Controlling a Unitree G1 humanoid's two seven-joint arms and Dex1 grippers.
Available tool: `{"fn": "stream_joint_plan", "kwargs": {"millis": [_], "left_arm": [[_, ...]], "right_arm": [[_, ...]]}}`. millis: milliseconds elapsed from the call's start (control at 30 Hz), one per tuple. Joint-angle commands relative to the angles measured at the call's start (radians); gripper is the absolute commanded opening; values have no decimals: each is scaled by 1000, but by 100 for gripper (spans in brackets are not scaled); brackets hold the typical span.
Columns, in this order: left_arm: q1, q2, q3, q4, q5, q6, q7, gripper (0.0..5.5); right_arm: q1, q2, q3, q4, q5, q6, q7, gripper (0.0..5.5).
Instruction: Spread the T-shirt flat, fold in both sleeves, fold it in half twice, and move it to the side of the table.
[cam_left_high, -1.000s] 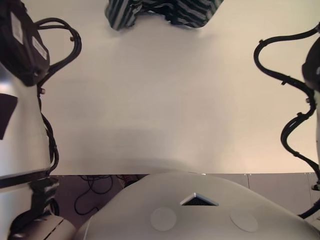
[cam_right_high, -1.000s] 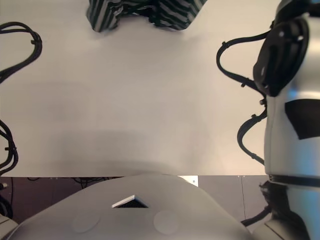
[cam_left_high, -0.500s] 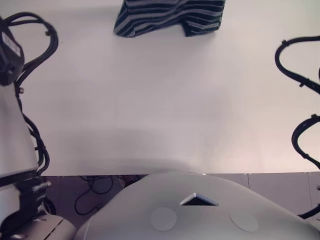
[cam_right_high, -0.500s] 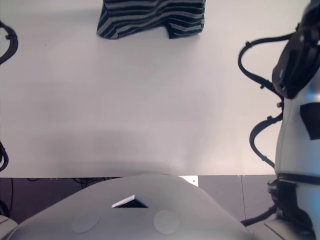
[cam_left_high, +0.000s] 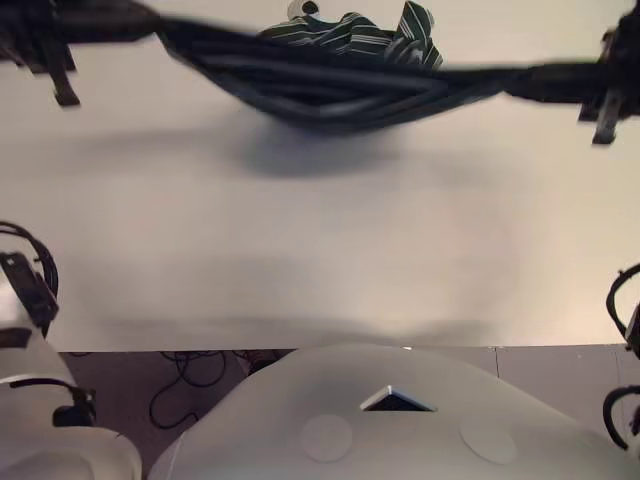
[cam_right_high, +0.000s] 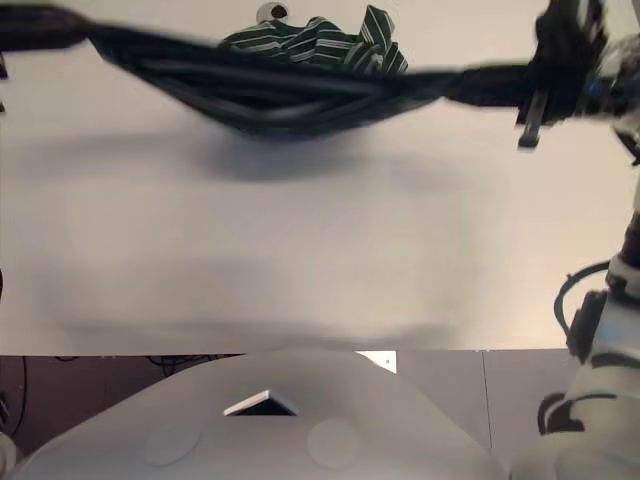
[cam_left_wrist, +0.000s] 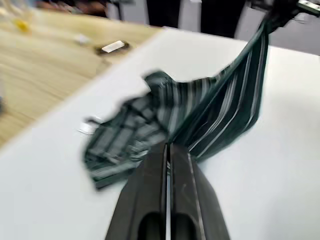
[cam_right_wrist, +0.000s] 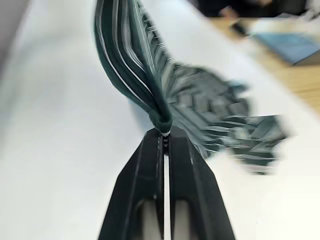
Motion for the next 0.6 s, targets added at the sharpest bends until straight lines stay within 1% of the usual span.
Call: {"fn": "stream_joint_plan", "kwargs": {"millis": [33, 133, 267, 300, 367, 400, 433, 500, 533, 600], "left_arm": [[487, 167, 98, -592, -69, 107, -31, 2], [700, 168, 61, -707, 5, 51, 29, 2], [959, 193, -57, -753, 169, -84, 159, 2], [1000, 192, -82, -745, 198, -108, 191, 0], [1058, 192, -121, -716, 240, -150, 238, 39], [1073, 195, -130, -701, 256, -171, 254, 49], [1082, 196, -121, -692, 254, -189, 257, 69], [1068, 179, -61, -690, 187, -187, 238, 72], [1045, 163, -17, -687, 131, -169, 225, 72], [922, 122, 97, -638, -48, -98, 201, 72]], "right_arm": [[426, -191, 1, -540, 70, 98, 50, 0], [613, -207, 81, -575, -55, 17, -1, 0], [751, -201, 218, -503, -249, -108, -151, 0], [774, -199, 251, -466, -305, -156, -188, 21], [803, -190, 290, -427, -357, -205, -235, 57], [812, -188, 295, -428, -360, -212, -246, 68], [820, -191, 289, -438, -348, -212, -248, 89], [826, -200, 262, -462, -306, -209, -237, 117], [823, -203, 242, -475, -274, -201, -228, 121], [768, -189, 155, -507, -138, -132, -209, 121]]}}
